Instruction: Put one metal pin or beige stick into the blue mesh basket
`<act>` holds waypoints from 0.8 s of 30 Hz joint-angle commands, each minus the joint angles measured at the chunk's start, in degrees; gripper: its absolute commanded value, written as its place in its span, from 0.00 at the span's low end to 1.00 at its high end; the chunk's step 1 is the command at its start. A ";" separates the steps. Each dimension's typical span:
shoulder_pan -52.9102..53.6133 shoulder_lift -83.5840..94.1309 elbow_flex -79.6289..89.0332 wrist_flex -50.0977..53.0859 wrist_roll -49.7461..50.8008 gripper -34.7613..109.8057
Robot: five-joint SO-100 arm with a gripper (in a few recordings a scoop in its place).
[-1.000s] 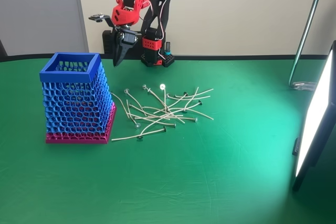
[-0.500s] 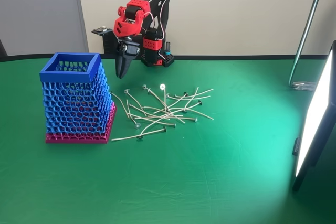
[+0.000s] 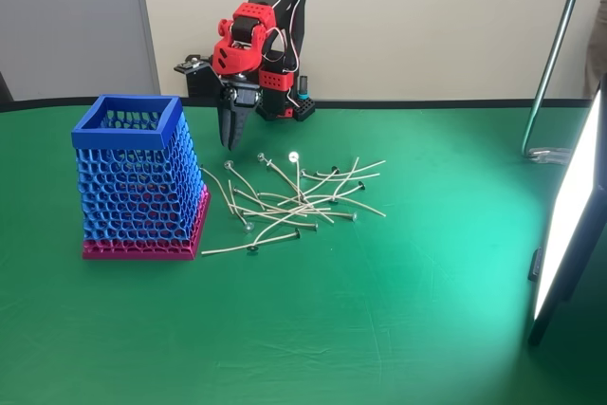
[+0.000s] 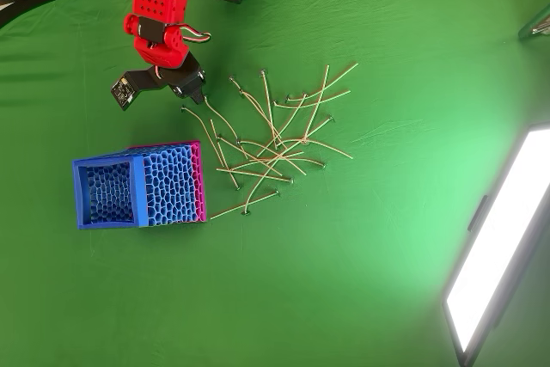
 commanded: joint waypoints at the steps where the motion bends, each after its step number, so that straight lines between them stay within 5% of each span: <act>1: 0.09 1.32 0.70 -1.32 0.18 0.36; 24: 2.11 -3.87 5.01 -10.02 -1.93 0.35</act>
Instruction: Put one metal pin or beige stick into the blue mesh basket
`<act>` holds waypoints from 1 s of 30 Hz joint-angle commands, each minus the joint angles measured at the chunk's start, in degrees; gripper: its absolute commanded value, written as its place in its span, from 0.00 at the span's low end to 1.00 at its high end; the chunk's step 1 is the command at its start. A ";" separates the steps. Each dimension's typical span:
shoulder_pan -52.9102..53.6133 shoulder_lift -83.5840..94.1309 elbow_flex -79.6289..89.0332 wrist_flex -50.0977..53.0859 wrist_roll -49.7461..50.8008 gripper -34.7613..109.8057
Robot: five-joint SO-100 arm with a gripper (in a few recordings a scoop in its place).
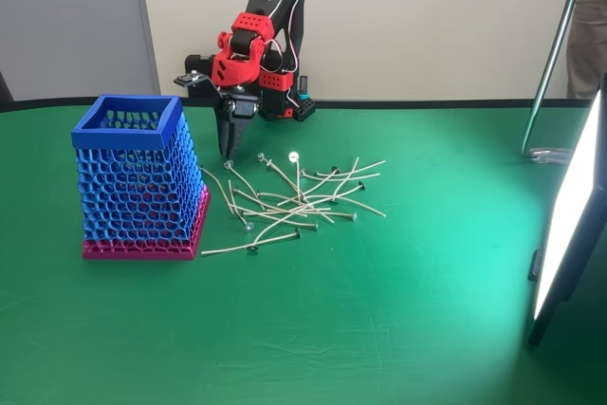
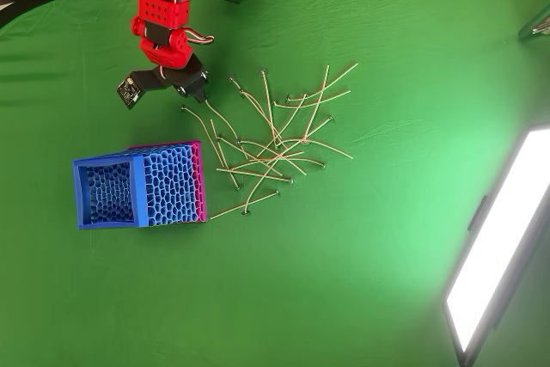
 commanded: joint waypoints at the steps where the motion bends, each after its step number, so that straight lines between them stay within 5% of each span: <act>1: 0.53 -0.44 0.00 -0.97 -0.70 0.35; 30: -1.05 -3.52 3.52 -9.93 4.13 0.34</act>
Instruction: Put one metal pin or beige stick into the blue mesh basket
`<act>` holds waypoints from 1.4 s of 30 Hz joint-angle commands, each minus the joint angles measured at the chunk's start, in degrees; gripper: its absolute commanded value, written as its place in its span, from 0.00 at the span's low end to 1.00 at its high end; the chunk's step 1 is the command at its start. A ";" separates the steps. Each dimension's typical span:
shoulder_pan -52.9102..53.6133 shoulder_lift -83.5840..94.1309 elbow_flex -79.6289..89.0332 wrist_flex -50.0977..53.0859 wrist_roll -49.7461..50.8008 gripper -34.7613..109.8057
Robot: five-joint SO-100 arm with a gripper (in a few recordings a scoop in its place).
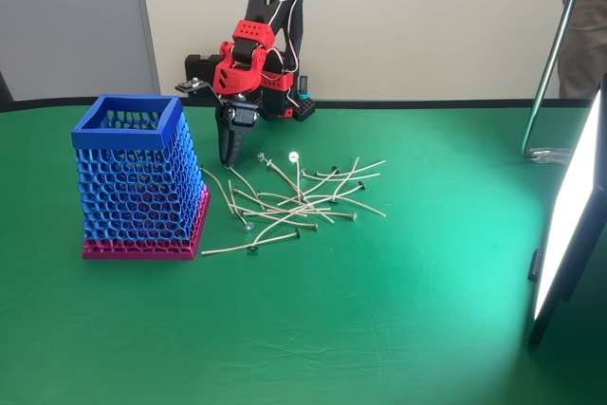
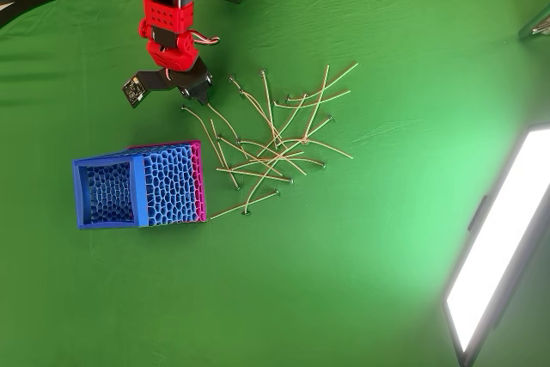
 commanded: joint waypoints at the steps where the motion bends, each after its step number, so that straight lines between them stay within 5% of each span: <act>1: -0.26 0.00 -0.09 -0.79 0.44 0.34; 8: -0.35 0.09 0.26 -1.41 0.26 0.24; 42: -2.64 19.95 -2.72 3.34 9.32 0.24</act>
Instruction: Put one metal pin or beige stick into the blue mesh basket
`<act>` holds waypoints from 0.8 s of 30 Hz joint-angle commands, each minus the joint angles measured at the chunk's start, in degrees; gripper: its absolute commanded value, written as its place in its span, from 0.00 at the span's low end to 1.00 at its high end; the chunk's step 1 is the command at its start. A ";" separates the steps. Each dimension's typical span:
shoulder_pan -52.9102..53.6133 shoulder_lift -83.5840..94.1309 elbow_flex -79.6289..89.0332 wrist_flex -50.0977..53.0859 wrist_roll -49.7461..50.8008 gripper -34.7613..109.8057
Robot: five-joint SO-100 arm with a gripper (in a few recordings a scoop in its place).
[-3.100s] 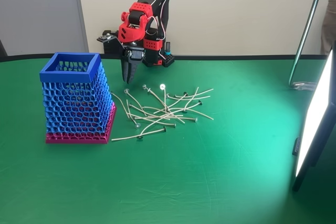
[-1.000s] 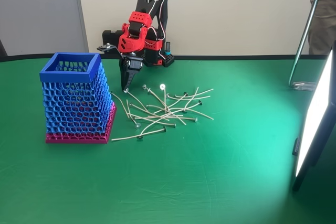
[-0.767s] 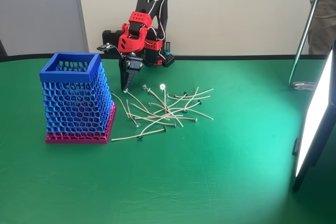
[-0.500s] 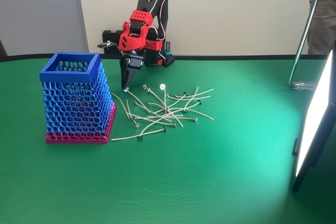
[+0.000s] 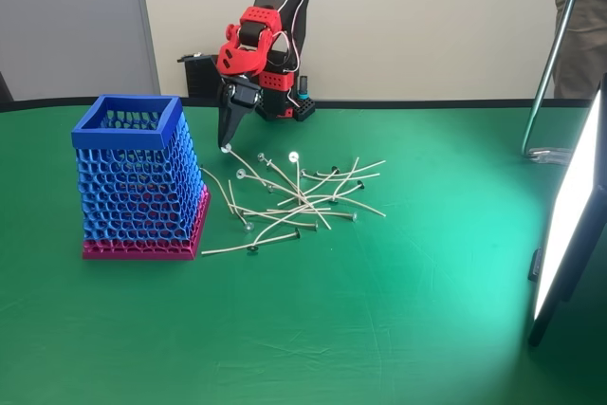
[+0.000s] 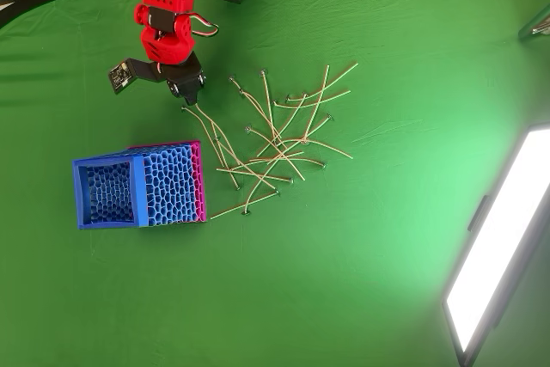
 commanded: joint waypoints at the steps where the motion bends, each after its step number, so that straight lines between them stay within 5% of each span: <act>1: -0.53 3.78 -2.90 0.44 1.05 0.24; 24: -0.53 7.82 -19.07 1.85 8.79 0.24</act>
